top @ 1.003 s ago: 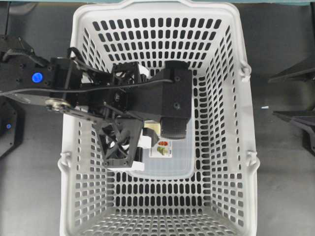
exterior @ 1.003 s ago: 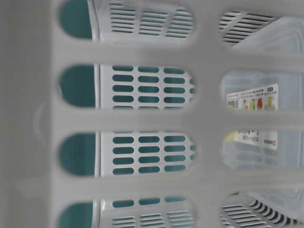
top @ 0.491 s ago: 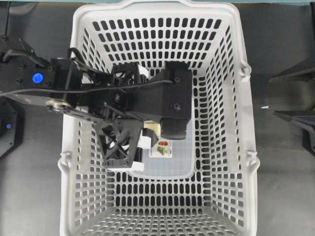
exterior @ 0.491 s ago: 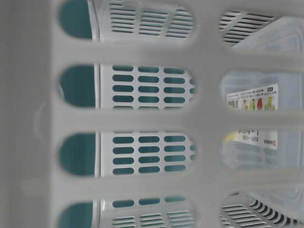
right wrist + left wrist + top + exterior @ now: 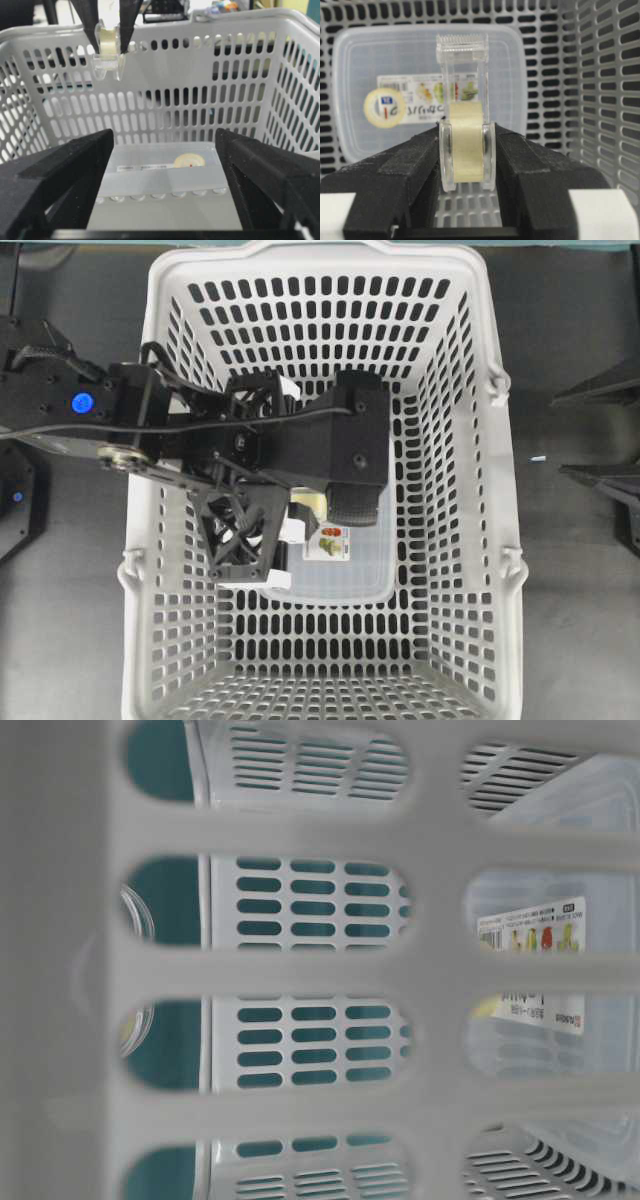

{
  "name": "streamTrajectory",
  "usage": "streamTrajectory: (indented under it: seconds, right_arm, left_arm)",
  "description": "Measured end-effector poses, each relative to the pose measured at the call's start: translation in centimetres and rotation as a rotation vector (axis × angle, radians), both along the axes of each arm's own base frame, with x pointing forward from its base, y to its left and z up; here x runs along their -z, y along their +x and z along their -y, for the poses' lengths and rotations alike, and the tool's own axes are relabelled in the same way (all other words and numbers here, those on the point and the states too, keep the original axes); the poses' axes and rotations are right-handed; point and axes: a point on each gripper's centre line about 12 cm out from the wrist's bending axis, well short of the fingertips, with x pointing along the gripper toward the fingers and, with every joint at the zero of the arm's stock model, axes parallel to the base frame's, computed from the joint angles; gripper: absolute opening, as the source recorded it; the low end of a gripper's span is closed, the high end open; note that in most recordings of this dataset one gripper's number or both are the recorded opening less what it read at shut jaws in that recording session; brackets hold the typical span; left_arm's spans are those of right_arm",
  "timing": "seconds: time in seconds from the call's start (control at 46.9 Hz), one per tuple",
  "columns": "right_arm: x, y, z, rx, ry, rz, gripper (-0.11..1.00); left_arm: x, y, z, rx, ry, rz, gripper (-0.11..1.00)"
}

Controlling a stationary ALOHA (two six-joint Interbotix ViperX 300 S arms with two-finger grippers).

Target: Pick up the tape dispenser from the shopping basket with the left arm.

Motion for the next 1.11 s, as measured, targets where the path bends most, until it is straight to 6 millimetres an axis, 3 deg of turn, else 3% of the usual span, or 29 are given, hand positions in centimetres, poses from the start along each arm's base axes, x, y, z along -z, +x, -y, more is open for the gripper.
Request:
streamTrajectory:
  seconds: [1.11]
  right_arm:
    - [0.87,-0.29,0.0,0.0,0.0,-0.014,0.78]
  left_arm:
    - [0.61,0.6,0.1,0.001,-0.003,0.01,0.28]
